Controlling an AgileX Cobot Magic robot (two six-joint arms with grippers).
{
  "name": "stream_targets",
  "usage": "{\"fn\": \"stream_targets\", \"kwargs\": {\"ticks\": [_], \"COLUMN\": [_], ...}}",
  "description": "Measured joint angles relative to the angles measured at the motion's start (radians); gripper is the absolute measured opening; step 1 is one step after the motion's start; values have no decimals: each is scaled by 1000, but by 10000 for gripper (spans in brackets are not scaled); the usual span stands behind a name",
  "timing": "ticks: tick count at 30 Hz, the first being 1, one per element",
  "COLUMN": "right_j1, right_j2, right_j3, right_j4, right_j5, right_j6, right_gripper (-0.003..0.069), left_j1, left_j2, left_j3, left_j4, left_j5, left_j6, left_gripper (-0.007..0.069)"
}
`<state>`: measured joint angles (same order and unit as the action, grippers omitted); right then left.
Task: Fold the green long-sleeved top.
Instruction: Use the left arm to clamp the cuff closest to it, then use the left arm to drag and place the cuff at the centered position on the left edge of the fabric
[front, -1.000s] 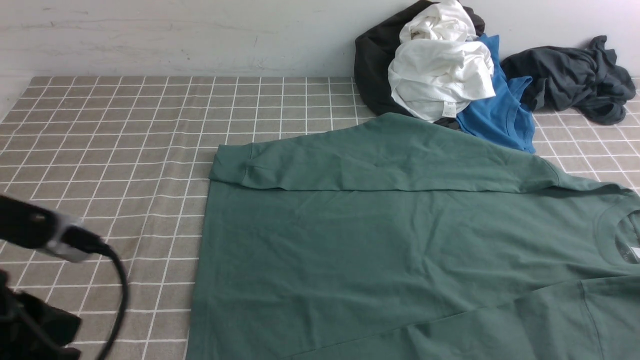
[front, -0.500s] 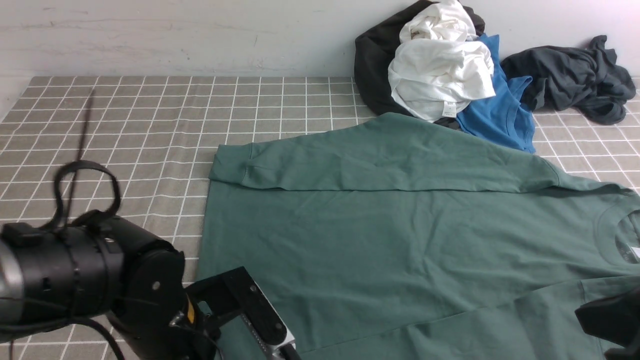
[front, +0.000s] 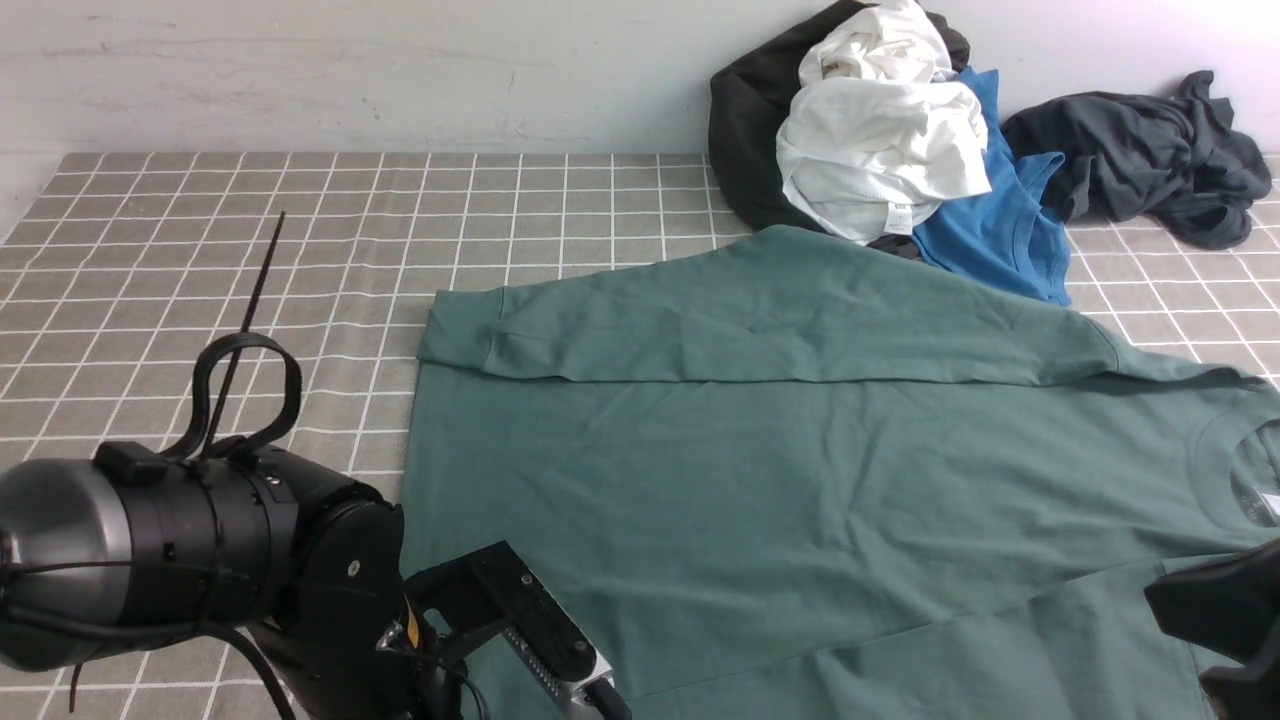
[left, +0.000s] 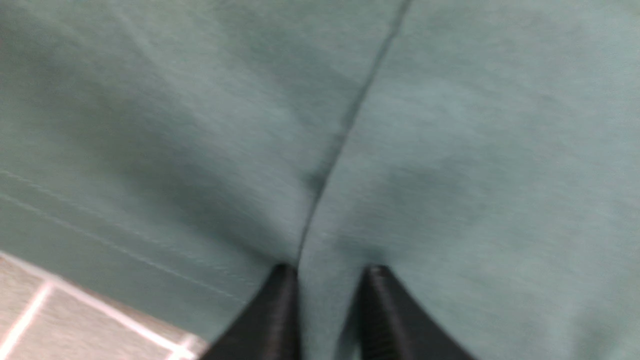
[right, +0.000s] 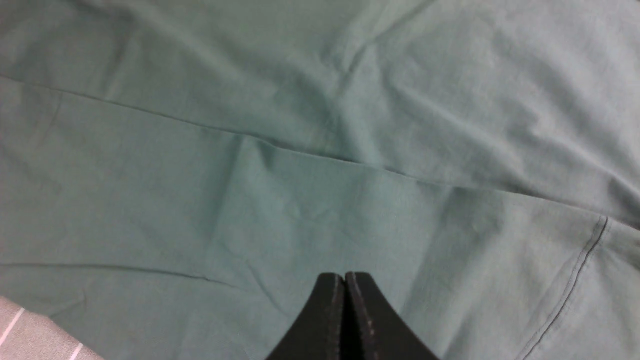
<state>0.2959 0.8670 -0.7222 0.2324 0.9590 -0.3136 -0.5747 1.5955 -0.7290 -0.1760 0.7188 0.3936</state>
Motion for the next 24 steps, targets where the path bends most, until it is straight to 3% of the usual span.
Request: {"fn": "stream_targets", "kwargs": {"ticks": [5,15,19,24], "right_j1": [0,0,0,0], "right_j2": [0,0,0,0], "right_j3": [0,0,0,0], "right_j4": [0,-11,-39,-67], "right_j5": [-3,-7,-10,-6], "right_j6": [0,0,1,16], "right_gripper": [-14,-14,-14,-14], "left_j1": [-1,-1,13,77], "left_j2": [-31,-50,-13,128], "left_j3": [-10,-203,-439,-734], "left_j4": [-7,59,176,208], "left_j5": [48,188,221,346], "left_j6": [0,-13,-32,-37], "left_gripper": [0,-7,3,6]}}
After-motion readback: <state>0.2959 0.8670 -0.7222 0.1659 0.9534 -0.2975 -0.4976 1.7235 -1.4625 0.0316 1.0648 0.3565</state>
